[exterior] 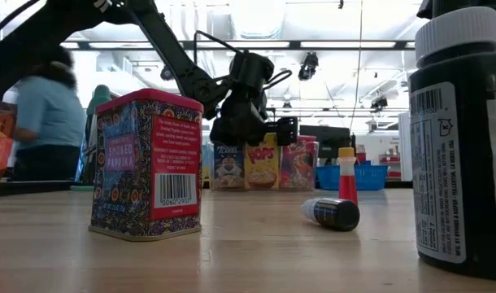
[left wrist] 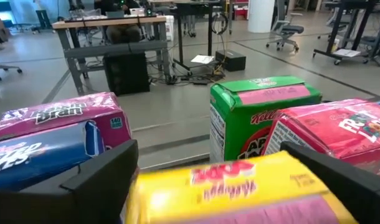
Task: Pick & Place Kitchen Items
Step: Put the yellow cereal box into the transparent bin, then put the brown seasoning bag into the yellow bin
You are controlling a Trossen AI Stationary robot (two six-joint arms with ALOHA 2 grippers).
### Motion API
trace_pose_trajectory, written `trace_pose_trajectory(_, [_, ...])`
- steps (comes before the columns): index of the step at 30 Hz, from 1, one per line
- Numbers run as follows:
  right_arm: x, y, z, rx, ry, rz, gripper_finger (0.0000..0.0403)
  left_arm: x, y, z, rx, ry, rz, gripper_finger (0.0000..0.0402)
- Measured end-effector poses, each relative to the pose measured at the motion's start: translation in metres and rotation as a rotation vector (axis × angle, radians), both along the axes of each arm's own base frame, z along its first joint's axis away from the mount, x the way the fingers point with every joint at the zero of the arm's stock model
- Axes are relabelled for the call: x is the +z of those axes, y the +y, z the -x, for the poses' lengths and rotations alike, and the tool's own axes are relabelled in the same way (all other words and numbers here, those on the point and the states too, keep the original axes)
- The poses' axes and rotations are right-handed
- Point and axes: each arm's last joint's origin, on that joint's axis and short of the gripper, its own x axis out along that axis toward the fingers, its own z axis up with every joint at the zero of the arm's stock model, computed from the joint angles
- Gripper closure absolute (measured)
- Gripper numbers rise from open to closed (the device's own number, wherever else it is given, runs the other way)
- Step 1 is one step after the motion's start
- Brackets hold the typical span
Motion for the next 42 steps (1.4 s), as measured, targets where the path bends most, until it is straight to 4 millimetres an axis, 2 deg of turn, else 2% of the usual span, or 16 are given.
trace_pose_trajectory(25, [0.000,0.000,0.000,0.000,-0.001,0.000,0.0394,0.014,-0.009,-0.004,-0.028,-0.006,-0.065,0.0002])
trace_pose_trajectory(36, [0.000,0.000,0.000,0.000,-0.001,0.000,0.0394,0.036,-0.012,-0.002,-0.034,0.023,-0.137,0.0002])
trace_pose_trajectory(42, [0.000,0.000,0.000,0.000,0.000,0.000,0.0394,0.064,-0.023,0.002,-0.056,0.054,-0.196,0.0003])
